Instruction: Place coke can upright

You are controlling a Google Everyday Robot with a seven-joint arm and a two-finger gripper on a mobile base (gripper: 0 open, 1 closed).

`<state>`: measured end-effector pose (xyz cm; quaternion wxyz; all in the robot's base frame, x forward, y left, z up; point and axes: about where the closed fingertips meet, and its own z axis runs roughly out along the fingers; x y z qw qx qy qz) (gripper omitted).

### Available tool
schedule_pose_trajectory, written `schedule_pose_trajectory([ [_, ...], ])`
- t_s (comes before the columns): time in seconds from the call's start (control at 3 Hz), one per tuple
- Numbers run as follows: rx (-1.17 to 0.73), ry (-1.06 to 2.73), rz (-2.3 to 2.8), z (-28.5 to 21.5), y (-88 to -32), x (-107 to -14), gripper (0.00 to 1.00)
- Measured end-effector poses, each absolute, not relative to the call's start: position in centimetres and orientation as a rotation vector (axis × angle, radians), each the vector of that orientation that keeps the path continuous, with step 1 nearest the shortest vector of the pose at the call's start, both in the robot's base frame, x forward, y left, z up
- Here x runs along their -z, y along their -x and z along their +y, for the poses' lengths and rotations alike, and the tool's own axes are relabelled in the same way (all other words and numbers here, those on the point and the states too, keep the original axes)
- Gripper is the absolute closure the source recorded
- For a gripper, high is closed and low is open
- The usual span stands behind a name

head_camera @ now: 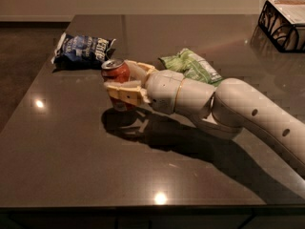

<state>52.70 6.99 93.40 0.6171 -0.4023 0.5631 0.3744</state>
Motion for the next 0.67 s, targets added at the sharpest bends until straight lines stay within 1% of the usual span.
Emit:
schedule_pose_trajectory([
  [0.33,-0.864,0.907,1.283,7.09,-52.74,-92.70,0.92],
  [0.67,-0.854,0.893,1.286,7.20,-52.81,-92.06,0.74],
])
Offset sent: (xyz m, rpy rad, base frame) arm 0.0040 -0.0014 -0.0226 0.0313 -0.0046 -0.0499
